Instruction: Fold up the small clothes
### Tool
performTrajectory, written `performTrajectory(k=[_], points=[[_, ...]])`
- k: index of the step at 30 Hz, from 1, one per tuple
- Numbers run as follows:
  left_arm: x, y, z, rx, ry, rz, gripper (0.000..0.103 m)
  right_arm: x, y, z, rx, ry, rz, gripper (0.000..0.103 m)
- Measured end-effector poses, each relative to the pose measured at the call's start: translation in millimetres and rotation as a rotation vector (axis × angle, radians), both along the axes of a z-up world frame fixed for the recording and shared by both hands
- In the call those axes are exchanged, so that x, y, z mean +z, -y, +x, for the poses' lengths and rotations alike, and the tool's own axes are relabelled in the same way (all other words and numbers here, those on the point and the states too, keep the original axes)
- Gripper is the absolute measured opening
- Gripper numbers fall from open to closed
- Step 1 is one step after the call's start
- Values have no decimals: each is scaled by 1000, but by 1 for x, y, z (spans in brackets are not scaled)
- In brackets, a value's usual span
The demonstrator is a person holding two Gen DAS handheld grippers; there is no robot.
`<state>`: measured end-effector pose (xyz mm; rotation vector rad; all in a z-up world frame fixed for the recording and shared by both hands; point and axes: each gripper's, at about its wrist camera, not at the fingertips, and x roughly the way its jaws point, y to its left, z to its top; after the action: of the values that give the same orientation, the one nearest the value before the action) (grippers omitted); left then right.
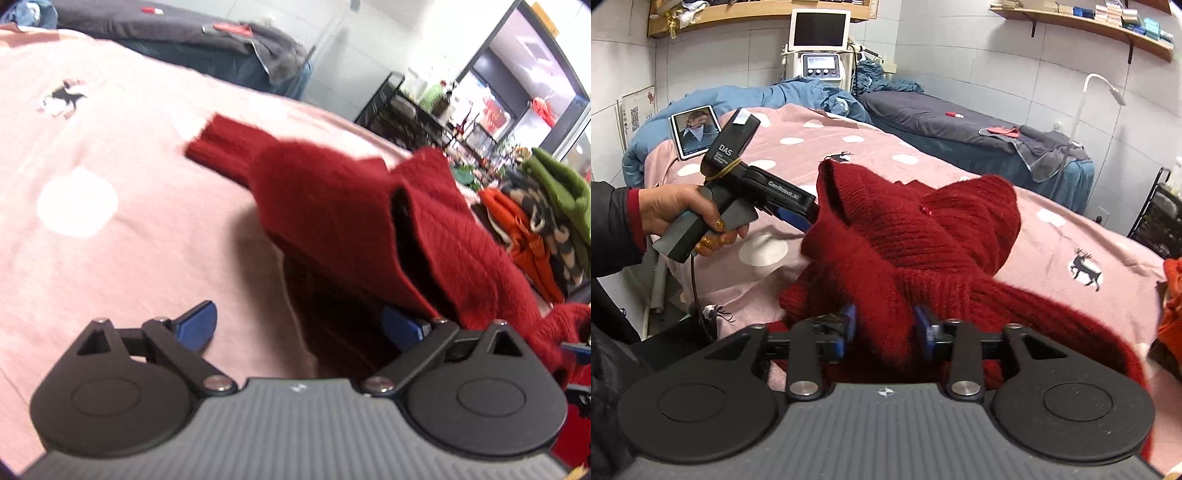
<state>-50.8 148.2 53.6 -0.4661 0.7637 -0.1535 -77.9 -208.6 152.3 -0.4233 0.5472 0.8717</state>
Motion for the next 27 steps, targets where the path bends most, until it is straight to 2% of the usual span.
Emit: performTrajectory(k=[1, 3, 5, 10, 12, 17, 21, 23, 27], points=[[2, -4, -1, 5, 13, -3, 98, 2, 0, -2, 6, 15, -11, 89], [5, -15, -3, 23, 34, -34, 98, 6, -1, -4, 21, 44, -34, 89], [5, -24, -3, 34, 40, -97, 98, 8, -2, -5, 36, 61, -50, 89], [5, -47, -5, 101, 83, -223, 98, 8, -3, 0, 39, 66, -81, 89], [3, -55, -4, 133, 75, -254, 98, 9, -4, 0, 48, 69, -89, 89], [-1, -61, 1, 139, 46, -242, 98, 12, -9, -2, 72, 95, -124, 89], [-8, -61, 11, 116, -8, -268, 99, 14, -12, -3, 117, 103, -150, 102], [-7, -54, 18, 90, -24, -259, 99, 13, -13, -3, 137, 106, -172, 102], [1, -52, 25, 68, 15, -291, 99, 13, -15, -7, 170, 127, -196, 102]])
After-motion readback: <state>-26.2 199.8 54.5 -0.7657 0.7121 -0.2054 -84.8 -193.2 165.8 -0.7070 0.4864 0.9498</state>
